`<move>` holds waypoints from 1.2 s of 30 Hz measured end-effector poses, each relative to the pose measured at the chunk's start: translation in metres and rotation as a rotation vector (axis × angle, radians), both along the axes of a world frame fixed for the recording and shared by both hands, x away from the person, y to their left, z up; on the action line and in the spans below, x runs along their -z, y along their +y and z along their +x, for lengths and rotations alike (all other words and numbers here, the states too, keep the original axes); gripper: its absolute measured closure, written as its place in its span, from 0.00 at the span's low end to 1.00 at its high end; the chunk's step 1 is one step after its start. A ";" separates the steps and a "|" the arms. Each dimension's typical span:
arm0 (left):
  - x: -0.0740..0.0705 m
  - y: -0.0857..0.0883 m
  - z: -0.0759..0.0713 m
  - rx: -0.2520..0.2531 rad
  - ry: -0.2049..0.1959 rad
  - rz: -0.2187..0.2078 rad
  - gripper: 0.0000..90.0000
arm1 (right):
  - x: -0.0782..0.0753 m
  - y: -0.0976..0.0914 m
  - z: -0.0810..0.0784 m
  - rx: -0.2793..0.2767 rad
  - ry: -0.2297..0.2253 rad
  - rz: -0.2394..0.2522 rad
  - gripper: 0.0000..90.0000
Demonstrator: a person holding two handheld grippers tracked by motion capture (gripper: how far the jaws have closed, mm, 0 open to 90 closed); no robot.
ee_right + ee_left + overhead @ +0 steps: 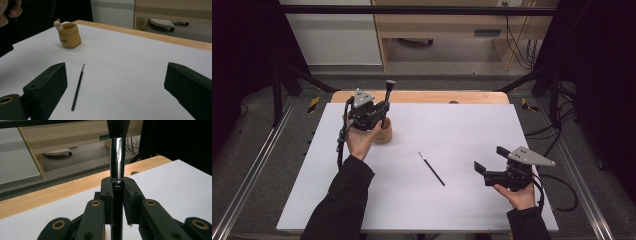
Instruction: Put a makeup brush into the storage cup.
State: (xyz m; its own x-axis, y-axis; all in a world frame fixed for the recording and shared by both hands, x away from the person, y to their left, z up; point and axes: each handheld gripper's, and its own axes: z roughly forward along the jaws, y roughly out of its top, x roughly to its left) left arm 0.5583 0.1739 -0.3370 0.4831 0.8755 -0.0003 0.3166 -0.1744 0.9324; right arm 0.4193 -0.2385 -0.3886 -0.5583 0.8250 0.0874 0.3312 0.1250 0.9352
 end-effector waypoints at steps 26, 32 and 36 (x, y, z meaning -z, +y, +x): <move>0.015 0.007 0.029 -0.066 0.013 0.012 0.88 | 0.002 0.000 0.001 0.001 0.004 0.000 0.06; 0.018 0.008 0.032 -0.069 0.012 0.011 0.88 | 0.002 0.000 0.001 0.001 0.004 0.000 0.06; 0.021 0.007 0.035 -0.071 0.014 0.018 0.88 | 0.002 0.001 0.001 -0.002 0.005 -0.002 0.06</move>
State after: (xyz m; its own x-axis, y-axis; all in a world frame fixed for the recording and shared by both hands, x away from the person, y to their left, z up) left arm 0.5934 0.1807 -0.3583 0.4198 0.9076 0.0096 0.3418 -0.1678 0.9247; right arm 0.4206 -0.2376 -0.3908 -0.5599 0.8238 0.0881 0.3352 0.1280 0.9334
